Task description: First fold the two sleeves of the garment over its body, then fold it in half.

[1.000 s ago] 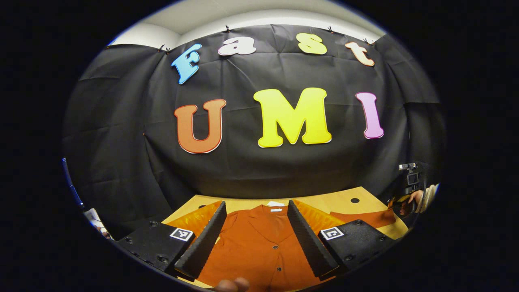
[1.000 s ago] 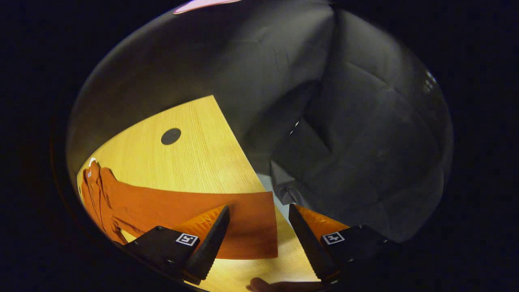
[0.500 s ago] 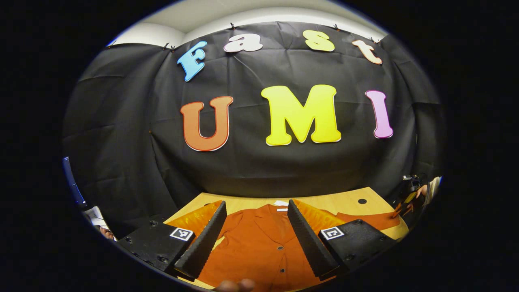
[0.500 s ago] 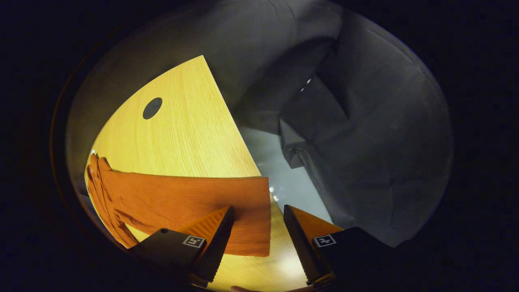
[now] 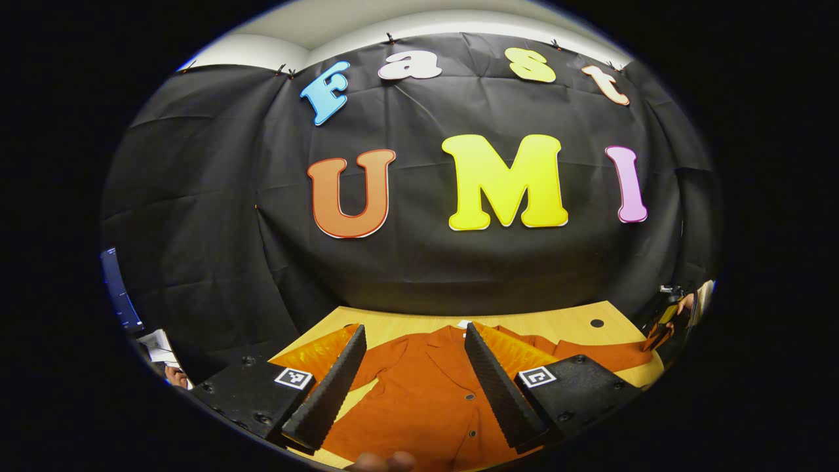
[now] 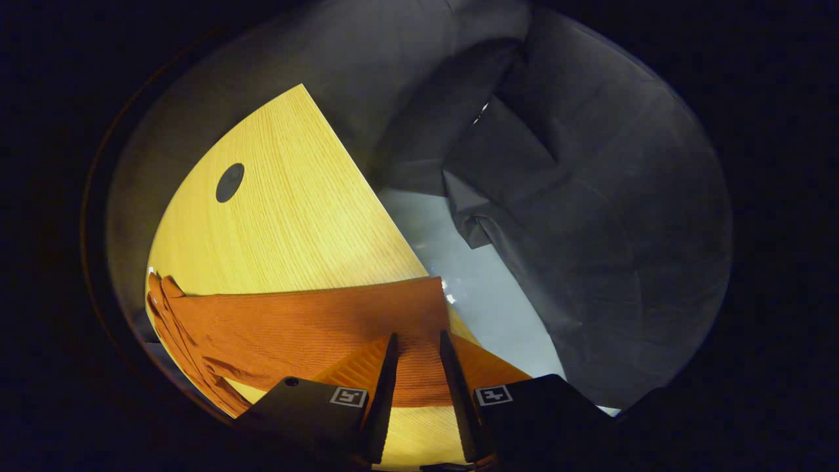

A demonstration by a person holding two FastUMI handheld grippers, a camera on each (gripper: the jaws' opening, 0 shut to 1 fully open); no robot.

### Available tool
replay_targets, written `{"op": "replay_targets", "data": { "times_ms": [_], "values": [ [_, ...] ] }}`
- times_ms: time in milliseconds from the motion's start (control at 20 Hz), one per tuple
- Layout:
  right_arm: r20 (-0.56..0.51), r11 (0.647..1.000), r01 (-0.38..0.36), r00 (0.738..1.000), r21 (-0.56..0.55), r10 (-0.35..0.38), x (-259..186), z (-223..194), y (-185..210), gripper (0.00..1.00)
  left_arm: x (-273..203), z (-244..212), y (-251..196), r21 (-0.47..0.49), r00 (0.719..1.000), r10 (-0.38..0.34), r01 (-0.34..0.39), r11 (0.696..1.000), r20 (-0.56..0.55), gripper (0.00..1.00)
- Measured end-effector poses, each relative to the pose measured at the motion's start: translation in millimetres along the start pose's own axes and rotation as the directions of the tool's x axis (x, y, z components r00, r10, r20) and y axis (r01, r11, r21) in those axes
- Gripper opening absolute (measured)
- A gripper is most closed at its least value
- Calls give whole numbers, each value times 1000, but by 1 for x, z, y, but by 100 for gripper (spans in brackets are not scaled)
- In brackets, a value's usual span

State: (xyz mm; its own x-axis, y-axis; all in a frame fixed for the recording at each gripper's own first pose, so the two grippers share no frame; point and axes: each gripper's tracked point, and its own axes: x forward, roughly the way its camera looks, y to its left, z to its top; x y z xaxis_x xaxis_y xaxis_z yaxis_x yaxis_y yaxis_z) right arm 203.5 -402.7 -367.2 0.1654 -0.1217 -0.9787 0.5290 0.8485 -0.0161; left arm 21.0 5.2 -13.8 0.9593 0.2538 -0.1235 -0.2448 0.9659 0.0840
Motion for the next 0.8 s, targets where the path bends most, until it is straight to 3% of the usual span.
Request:
{"op": "replay_targets", "data": {
  "times_ms": [100, 250, 550, 600, 650, 700, 750, 800],
  "values": [
    [-24, 998, 52, 998, -45, -53, -1, -8, -10, 45, -3, 4, 8, 2, 1000, 4, -4, 1000, 9, 98],
    [-49, 999, 32, 998, -11, -32, 0, -13, -15, 45, -6, -4, 20, 2, 1000, 17, -17, 1000, -6, 98],
    [-61, 971, -141, 986, 196, 155, -6, -13, 17, 44, -9, -17, 26, -6, 999, 31, -31, 1000, -40, 98],
    [-51, 975, -132, 988, 179, 143, -6, -11, 11, 51, -8, -17, 25, 2, 999, 28, -28, 1000, -42, 98],
    [-55, 982, -118, 990, 145, 127, -6, -11, 7, 43, -8, -17, 23, 8, 999, 23, -23, 1000, -42, 98],
    [-57, 989, -108, 992, 105, 114, -5, -9, 7, 51, -8, -16, 20, 9, 999, 10, -9, 1000, -39, 98],
    [-54, 994, -94, 994, 56, 97, -6, -9, 5, 51, -7, -16, 17, 8, 999, 0, 0, 1000, -38, 98],
    [-56, 997, -71, 996, 20, 72, -10, -9, 2, 43, -8, -16, 16, 8, 999, -5, 5, 1000, -36, 98]
  ]
}}
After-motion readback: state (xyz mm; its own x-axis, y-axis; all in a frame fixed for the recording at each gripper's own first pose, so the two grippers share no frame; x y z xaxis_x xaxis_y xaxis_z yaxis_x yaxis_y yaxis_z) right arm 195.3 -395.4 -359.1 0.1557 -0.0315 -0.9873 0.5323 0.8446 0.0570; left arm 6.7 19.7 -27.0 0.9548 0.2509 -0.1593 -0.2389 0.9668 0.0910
